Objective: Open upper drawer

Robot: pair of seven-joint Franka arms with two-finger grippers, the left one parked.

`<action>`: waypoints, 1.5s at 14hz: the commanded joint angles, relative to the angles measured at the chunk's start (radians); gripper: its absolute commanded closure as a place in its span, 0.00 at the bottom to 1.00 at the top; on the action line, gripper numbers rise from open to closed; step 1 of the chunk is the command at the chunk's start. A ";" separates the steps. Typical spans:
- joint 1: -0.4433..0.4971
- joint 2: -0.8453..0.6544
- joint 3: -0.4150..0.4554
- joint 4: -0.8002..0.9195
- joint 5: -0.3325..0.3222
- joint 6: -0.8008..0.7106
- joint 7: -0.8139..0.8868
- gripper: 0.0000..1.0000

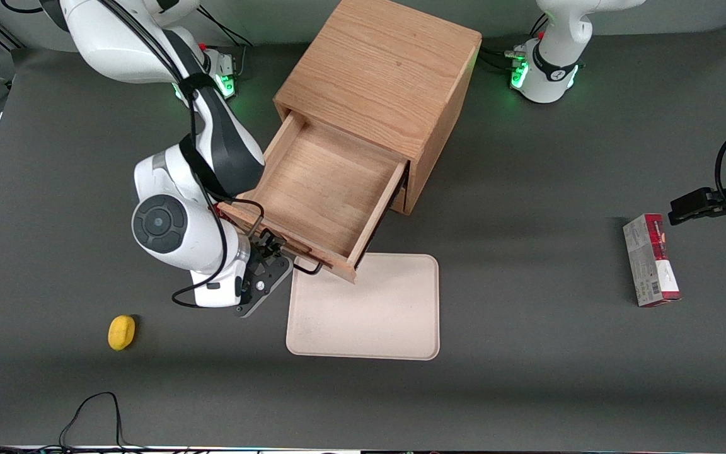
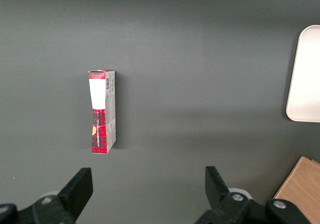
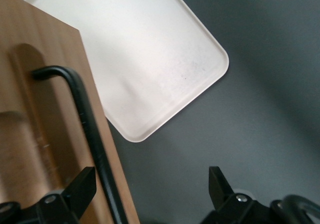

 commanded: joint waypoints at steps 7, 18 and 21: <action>-0.019 -0.146 -0.080 0.087 -0.024 -0.149 0.027 0.00; -0.057 -0.317 -0.284 -0.022 -0.024 -0.293 0.238 0.00; -0.158 -0.432 -0.214 -0.175 -0.030 -0.232 0.281 0.00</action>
